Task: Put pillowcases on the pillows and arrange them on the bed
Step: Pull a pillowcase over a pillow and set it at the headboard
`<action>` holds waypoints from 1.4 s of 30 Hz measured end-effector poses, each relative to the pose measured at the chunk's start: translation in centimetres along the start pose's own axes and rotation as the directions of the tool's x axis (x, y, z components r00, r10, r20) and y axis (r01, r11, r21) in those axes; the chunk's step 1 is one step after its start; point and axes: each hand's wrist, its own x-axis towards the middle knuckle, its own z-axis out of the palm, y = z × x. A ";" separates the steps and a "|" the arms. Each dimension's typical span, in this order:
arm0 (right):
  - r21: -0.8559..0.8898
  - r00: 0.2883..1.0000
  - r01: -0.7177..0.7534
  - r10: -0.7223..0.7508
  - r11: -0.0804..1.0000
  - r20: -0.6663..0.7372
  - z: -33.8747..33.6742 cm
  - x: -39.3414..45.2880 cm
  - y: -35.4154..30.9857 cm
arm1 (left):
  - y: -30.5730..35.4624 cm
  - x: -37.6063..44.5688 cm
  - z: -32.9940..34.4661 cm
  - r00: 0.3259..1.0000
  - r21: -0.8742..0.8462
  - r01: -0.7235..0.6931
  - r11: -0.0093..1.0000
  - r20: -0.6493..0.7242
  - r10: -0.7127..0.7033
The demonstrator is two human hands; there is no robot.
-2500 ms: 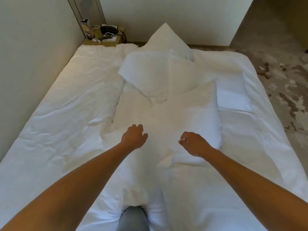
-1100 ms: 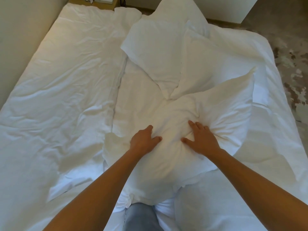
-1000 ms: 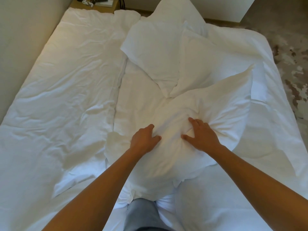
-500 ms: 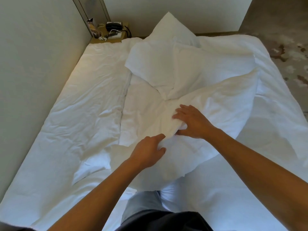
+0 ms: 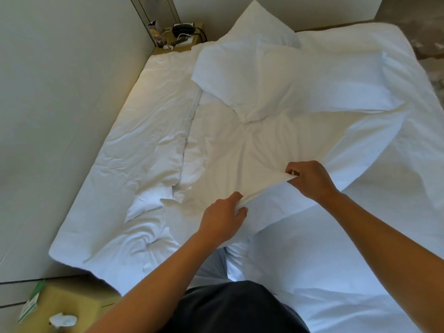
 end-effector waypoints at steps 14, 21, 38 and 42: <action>0.096 0.977 0.107 -0.087 0.990 -0.196 -1.0 -4.0 -6.2 | -1.1 -4.1 -3.8 0.979 -0.100 0.065 0.993 -0.188 -0.083; 0.165 0.952 0.115 -0.061 0.980 -0.299 -2.4 -2.8 -13.9 | -3.9 -5.4 -10.6 0.935 -0.117 0.053 0.992 -0.342 -0.090; 0.303 0.936 0.322 -0.254 0.897 -0.243 3.6 0.8 -39.2 | -19.8 -12.9 -24.3 0.756 -0.074 0.149 0.986 -0.635 -0.162; 0.122 0.973 0.224 -0.230 0.967 0.033 11.0 -0.3 -39.3 | -24.2 -14.5 -19.2 0.837 -0.165 0.218 0.962 -0.476 -0.271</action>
